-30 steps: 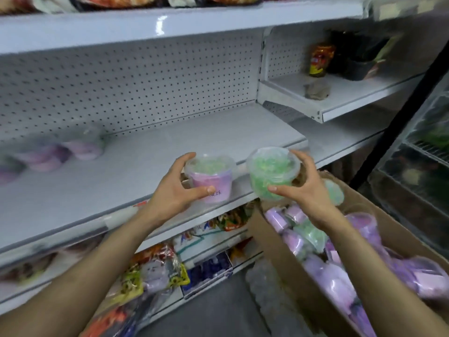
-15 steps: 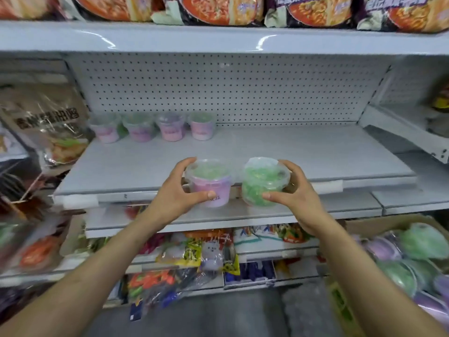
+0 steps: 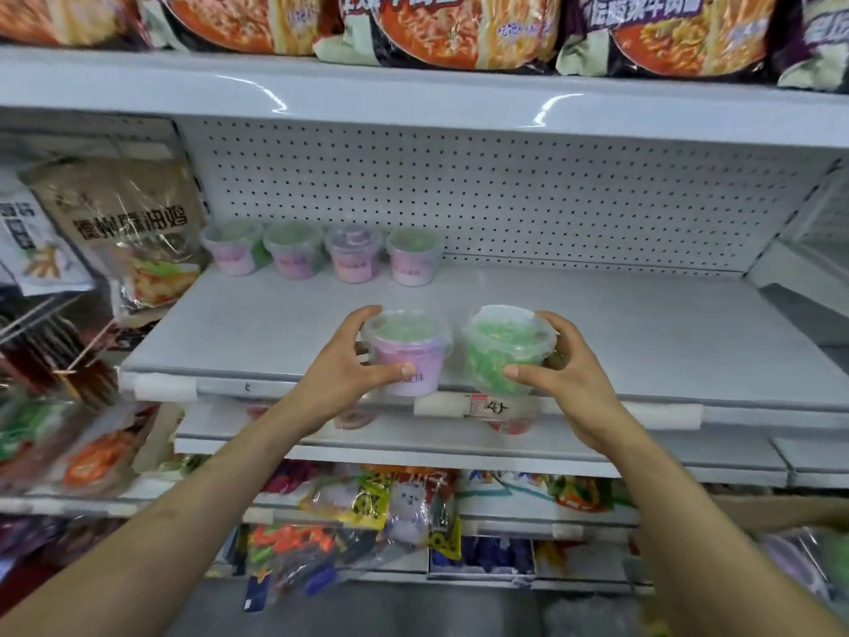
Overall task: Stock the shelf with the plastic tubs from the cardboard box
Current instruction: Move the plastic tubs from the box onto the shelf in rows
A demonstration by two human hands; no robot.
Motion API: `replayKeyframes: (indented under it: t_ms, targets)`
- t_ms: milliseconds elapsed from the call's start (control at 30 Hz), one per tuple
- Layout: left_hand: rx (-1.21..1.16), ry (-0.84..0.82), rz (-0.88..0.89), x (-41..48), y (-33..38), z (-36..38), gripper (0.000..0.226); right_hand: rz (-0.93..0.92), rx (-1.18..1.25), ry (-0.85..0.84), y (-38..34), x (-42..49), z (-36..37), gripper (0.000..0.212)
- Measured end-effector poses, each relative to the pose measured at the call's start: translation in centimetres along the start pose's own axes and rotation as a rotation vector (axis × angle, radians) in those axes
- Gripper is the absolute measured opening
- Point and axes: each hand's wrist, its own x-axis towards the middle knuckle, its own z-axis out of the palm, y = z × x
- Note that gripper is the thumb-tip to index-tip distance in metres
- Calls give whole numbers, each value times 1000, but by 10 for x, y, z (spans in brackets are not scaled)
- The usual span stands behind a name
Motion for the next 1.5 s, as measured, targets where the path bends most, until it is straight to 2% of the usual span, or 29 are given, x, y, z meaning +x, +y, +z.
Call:
replayKeyframes:
  t_ms: [367, 767, 1033, 1233, 1400, 1500]
  targets:
    - [72, 21, -26, 54, -1, 54, 98, 6, -102, 13, 25, 50, -60, 87]
    - [98, 33, -5, 83, -3, 43, 94, 5, -139, 22, 36, 91, -39, 82]
    - [53, -4, 12, 101, -9, 18, 97, 29, -152, 41, 50, 104, -19, 93]
    - [58, -28, 4, 106, -18, 15, 92, 41, -197, 24, 58, 102, -20, 99]
    - [43, -52, 7, 111, -25, 17, 98, 77, -322, 1, 48, 101, -34, 128]
    - [26, -65, 9, 114, -27, 19, 100, 35, -387, -8, 34, 104, -43, 122]
